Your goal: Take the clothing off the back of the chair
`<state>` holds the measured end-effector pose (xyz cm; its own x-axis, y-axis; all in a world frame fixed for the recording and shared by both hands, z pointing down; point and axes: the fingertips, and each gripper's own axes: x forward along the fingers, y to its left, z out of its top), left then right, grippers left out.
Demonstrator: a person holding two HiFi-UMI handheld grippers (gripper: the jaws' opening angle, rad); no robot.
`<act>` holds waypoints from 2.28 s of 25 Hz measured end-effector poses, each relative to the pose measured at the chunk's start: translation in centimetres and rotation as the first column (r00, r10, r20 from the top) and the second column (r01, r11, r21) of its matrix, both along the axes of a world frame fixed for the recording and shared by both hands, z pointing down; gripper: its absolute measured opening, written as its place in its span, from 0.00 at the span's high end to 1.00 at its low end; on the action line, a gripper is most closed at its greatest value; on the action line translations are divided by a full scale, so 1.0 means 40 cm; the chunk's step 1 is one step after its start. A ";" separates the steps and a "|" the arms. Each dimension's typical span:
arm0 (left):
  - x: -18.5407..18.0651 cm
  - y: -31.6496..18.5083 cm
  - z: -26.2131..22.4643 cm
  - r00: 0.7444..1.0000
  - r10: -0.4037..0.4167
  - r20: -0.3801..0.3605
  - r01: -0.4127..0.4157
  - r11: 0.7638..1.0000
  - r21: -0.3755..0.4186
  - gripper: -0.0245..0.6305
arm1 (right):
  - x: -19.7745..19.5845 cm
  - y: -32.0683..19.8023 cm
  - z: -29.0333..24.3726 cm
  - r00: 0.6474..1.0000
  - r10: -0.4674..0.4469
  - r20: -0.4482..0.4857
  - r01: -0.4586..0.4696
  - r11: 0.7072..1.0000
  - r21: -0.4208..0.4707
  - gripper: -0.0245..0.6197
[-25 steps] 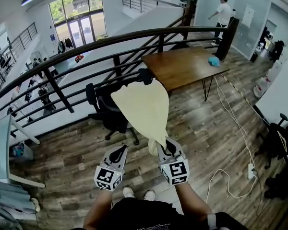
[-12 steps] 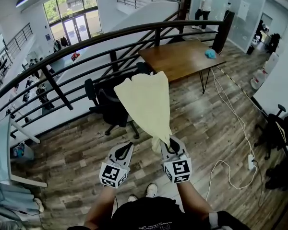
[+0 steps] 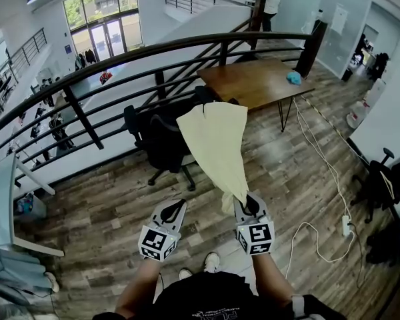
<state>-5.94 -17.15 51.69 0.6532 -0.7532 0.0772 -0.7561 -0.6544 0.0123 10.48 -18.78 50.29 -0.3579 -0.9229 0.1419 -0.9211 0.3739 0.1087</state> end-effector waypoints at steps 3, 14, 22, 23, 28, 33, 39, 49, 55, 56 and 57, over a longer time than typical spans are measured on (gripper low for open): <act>-0.016 0.025 -0.005 1.000 0.000 -0.021 0.000 1.000 0.001 0.94 | -0.004 0.029 -0.002 1.000 0.015 -0.004 -0.015 1.000 0.006 0.86; -0.024 0.114 -0.009 0.999 0.009 -0.037 -0.009 1.000 0.003 0.94 | -0.008 0.114 -0.031 0.999 0.032 -0.021 -0.032 0.999 0.034 0.86; -0.024 0.148 -0.002 0.999 0.016 -0.036 -0.016 1.000 0.004 0.94 | -0.008 0.145 0.010 0.998 0.040 -0.042 -0.041 0.999 -0.024 0.86; -0.029 0.152 -0.001 0.999 0.012 -0.038 -0.012 1.000 0.004 0.94 | -0.010 0.152 0.013 0.998 0.040 -0.042 -0.041 0.999 -0.024 0.86; -0.039 0.155 -0.001 0.999 0.001 -0.043 -0.001 1.000 -0.001 0.94 | -0.011 0.159 0.002 0.998 0.045 -0.036 -0.045 0.999 -0.006 0.86; -0.041 0.150 -0.011 0.999 0.003 -0.050 -0.003 1.000 0.004 0.94 | -0.027 0.152 -0.008 0.999 0.035 -0.039 -0.035 0.999 0.008 0.86; -0.063 0.140 -0.011 0.999 -0.009 -0.051 0.009 1.000 0.005 0.94 | -0.063 0.146 -0.022 0.999 0.011 -0.049 -0.009 0.999 0.036 0.86; -0.089 0.126 -0.014 0.998 -0.020 -0.056 0.020 1.000 0.003 0.94 | -0.091 0.130 -0.028 0.998 -0.001 -0.059 0.004 0.999 0.041 0.86; -0.097 0.122 -0.013 0.998 -0.017 -0.058 0.017 1.000 0.007 0.94 | -0.114 0.132 -0.037 0.997 -0.013 -0.082 0.018 0.998 0.063 0.87; -0.097 0.121 -0.013 0.998 -0.017 -0.057 0.017 1.000 0.008 0.94 | -0.116 0.132 -0.039 0.997 -0.015 -0.082 0.020 0.998 0.067 0.87; -0.098 0.120 -0.014 0.998 -0.017 -0.057 0.017 1.000 0.008 0.94 | -0.119 0.132 -0.042 0.997 -0.017 -0.080 0.023 0.997 0.071 0.87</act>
<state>-9.85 -12.37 51.14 0.6434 -0.7648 0.0340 -0.7653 -0.6417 0.0504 5.72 -13.52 48.59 -0.3663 -0.9247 0.1040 -0.9010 0.3804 0.2087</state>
